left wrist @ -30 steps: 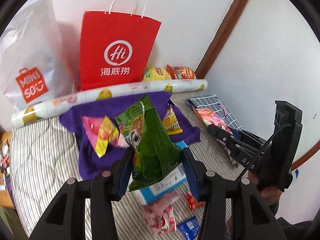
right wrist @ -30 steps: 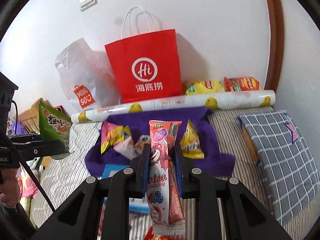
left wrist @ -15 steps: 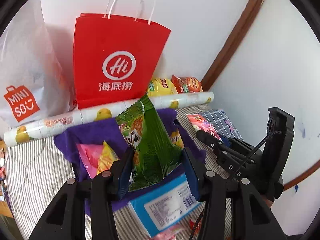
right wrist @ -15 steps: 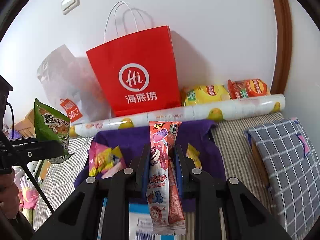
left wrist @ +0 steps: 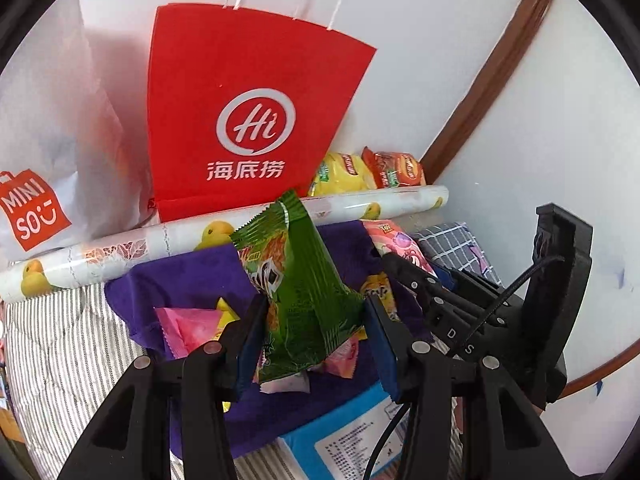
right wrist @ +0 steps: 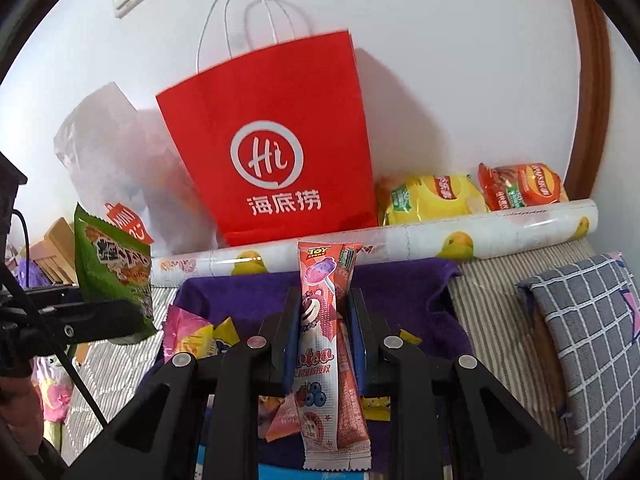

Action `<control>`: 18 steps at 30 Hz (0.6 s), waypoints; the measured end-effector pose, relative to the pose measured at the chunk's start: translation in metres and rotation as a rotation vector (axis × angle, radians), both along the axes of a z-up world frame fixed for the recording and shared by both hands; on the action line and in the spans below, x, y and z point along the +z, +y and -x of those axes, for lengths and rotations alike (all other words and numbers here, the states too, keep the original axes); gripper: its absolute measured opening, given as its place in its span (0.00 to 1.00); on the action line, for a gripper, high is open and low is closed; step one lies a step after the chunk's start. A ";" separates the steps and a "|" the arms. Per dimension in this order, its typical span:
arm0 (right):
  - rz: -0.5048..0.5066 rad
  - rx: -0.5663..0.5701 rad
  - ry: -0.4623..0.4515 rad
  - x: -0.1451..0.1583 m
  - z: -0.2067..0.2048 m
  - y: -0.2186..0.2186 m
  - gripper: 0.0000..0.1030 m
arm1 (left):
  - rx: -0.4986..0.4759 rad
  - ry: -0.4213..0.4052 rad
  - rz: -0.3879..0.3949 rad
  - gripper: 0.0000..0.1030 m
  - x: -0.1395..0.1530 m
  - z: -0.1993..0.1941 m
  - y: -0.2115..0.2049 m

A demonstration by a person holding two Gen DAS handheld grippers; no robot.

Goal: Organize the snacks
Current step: 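Carry the green bag and pink packet over the purple towel with both grippers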

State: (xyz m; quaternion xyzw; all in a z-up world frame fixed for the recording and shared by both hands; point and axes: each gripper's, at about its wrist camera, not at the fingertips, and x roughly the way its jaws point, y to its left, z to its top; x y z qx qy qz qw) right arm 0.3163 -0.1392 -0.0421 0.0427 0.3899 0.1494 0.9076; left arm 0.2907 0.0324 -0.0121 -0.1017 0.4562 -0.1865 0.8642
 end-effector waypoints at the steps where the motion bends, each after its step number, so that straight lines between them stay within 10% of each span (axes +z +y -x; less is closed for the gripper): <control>1: 0.002 0.003 0.001 -0.003 0.000 0.001 0.22 | 0.003 0.004 0.004 0.45 -0.002 -0.001 0.001; 18: -0.011 -0.014 0.029 -0.027 -0.001 -0.014 0.22 | 0.008 0.032 0.009 0.45 -0.013 -0.009 0.003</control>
